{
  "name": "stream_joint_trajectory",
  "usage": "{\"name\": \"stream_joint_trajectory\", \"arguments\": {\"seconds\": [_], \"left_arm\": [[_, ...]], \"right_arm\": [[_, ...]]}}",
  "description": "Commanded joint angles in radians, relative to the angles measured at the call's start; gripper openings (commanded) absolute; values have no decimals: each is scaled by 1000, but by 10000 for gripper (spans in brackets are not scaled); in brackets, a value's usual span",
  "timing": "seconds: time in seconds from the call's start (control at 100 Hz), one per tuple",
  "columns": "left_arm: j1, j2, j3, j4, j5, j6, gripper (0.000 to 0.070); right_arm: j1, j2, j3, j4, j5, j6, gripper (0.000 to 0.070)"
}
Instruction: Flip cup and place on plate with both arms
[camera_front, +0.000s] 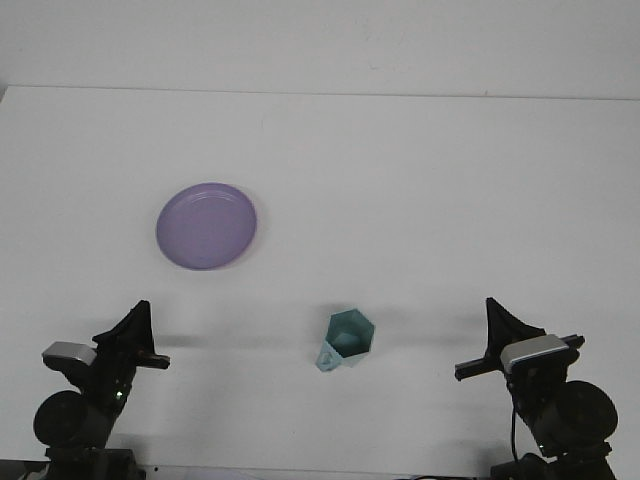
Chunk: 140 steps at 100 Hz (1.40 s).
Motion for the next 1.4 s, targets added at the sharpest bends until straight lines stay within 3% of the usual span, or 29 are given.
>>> {"name": "stream_joint_trajectory", "arguments": {"seconds": [0.0, 0.09, 0.2, 0.42, 0.54, 0.59, 0.69, 0.85, 0.99, 1.19, 1.39], "left_arm": [[-3, 54, 84, -34, 59, -5, 13], [-8, 172, 208, -112, 163, 16, 13], [-32, 346, 378, -265, 241, 97, 13], [-162, 694, 674, -580, 254, 261, 13], [-265, 856, 791, -671, 253, 311, 23], [-306, 920, 834, -695, 253, 314, 77], [-381, 1050, 921, -727, 248, 314, 263], [-486, 1239, 1067, -805, 248, 314, 321], [-560, 1391, 1202, -874, 222, 314, 469], [-649, 1542, 1339, -920, 154, 313, 464], [-704, 1630, 1388, -947, 152, 306, 464]], "right_arm": [[2, 5, 8, 8, 4, 13, 0], [2, 5, 8, 8, 4, 13, 0], [2, 5, 8, 8, 4, 13, 0], [2, 5, 8, 9, 4, 13, 0], [2, 5, 8, 10, 4, 13, 0], [2, 5, 8, 10, 4, 13, 0], [2, 5, 8, 10, 4, 13, 0], [2, 4, 8, 10, 4, 13, 0], [2, 5, 8, 11, 4, 13, 0], [2, 4, 8, 13, 4, 13, 0], [2, 4, 8, 15, 4, 14, 0]]}}
